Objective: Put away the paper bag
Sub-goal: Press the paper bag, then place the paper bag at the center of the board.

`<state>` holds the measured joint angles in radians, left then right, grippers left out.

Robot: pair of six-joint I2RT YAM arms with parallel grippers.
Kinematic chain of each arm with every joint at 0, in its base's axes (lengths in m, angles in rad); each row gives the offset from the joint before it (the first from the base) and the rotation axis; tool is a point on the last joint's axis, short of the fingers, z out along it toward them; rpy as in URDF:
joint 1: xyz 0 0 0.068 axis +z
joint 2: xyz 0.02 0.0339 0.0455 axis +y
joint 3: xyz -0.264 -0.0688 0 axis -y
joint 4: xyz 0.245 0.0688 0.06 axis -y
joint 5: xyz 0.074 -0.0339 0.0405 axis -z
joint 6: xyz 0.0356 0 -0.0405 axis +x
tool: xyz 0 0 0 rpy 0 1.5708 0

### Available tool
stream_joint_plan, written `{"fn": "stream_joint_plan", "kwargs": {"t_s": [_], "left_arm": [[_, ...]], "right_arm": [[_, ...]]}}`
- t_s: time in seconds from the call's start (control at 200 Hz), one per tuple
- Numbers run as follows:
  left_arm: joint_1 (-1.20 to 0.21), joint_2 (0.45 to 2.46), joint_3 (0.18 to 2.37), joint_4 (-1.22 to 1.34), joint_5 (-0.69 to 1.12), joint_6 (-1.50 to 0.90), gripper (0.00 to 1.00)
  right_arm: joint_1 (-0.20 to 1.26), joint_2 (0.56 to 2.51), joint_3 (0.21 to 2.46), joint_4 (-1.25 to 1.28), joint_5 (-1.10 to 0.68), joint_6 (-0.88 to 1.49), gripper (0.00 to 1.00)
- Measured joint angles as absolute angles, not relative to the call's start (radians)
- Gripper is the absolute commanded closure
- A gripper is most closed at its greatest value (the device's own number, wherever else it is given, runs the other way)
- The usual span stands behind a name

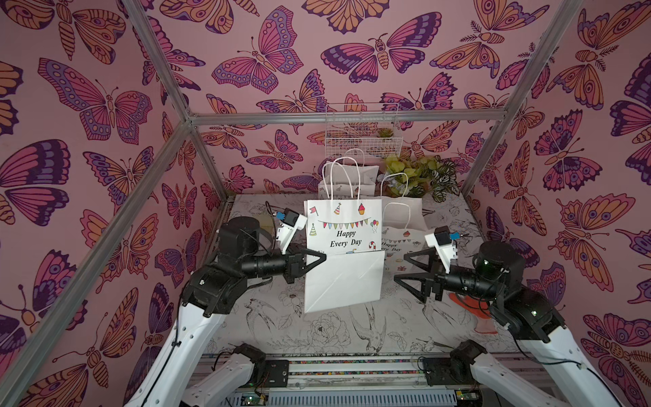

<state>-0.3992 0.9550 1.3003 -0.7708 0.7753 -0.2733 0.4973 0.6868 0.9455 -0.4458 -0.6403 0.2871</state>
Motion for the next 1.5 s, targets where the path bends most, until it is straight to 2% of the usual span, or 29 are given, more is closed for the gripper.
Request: {"fn": "stream_joint_plan", "kwargs": {"t_s": [0.255,0.421,0.576,0.876,1.206,1.502], "left_arm": [[-0.372,1.131,1.400,-1.128,0.543,-0.208,1.00],[-0.352,1.163,1.404,-1.245,0.442,-0.195,1.00],[-0.318,1.193,1.427,-1.317,0.358,-0.191,1.00],[-0.276,1.351,1.430,-1.359,0.290,-0.183,1.00],[-0.130,1.493,1.388,-1.296,0.312,-0.131,1.00],[-0.068,1.534,1.373,-1.222,0.314,-0.097,1.00]], "right_arm": [[0.497,0.641,0.698,-0.254,-0.577,0.341,0.01],[0.525,0.600,0.550,-0.134,-0.474,0.352,0.01],[0.547,0.598,0.504,-0.099,-0.365,0.341,0.01],[0.557,0.752,0.511,-0.031,-0.322,0.332,0.01],[0.558,0.667,0.510,-0.017,-0.302,0.333,0.01],[0.558,0.666,0.508,-0.009,-0.299,0.333,0.01]]}}
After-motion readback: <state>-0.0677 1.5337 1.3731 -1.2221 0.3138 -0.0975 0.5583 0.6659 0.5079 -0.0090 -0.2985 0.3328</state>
